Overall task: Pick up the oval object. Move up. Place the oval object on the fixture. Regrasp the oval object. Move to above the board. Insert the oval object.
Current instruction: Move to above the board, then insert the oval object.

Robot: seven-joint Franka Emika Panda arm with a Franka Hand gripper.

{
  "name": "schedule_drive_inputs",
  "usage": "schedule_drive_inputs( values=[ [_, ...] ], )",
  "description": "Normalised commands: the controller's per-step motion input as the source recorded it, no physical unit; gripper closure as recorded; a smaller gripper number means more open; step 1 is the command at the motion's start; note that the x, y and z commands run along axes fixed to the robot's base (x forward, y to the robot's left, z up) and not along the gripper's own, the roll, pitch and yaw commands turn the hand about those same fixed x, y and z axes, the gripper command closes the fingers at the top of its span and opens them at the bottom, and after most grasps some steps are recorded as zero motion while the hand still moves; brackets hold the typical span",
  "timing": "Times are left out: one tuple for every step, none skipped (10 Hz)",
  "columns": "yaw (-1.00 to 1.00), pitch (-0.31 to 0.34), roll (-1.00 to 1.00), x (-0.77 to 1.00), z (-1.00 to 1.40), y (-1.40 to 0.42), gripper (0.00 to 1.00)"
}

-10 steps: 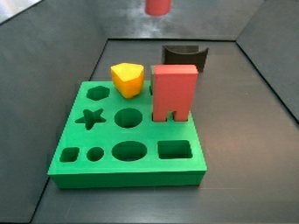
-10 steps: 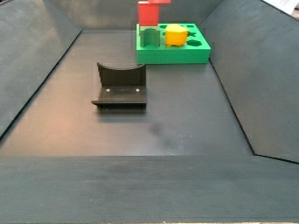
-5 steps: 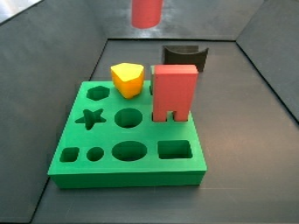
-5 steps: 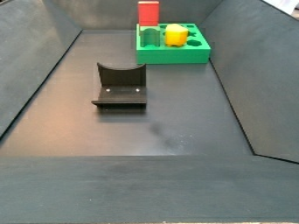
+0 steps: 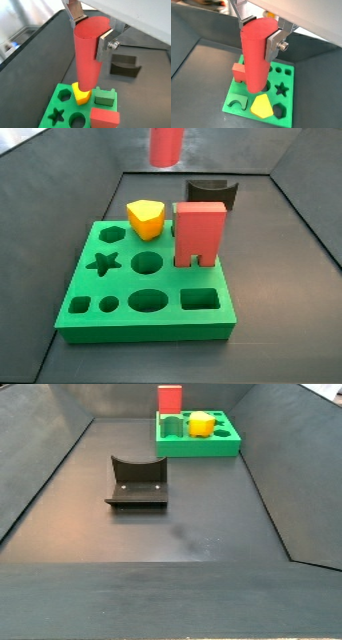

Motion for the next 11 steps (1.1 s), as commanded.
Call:
schedule_drive_inputs(
  values=[
    [1.00,-0.103,-0.14,0.00,0.00,-0.01,1.00],
    [1.00,-0.120,-0.13,-0.01,-0.01,0.00,1.00],
    [1.00,-0.145,-0.12,-0.02,-0.01,0.01,1.00],
    [0.98,-0.176,-0.12,-0.03,0.00,0.01,1.00],
    [0.71,-0.159,-0.08,-0.04,0.00,0.01,1.00],
    [0.39,-0.128,-0.05,-0.04,0.00,0.01,1.00],
    [0.28,-0.111,-0.04,-0.04,0.00,0.01,1.00],
    [0.00,-0.007,0.00,0.00,-0.01,-0.02,1.00],
    [0.06,-0.096,-0.01,-0.05,0.00,-0.23,1.00],
    [0.00,-0.116,0.00,-0.11,-0.04,-0.36,1.00],
    [-0.07,-0.183,-0.03,-0.10,0.00,-0.42,1.00]
  ],
)
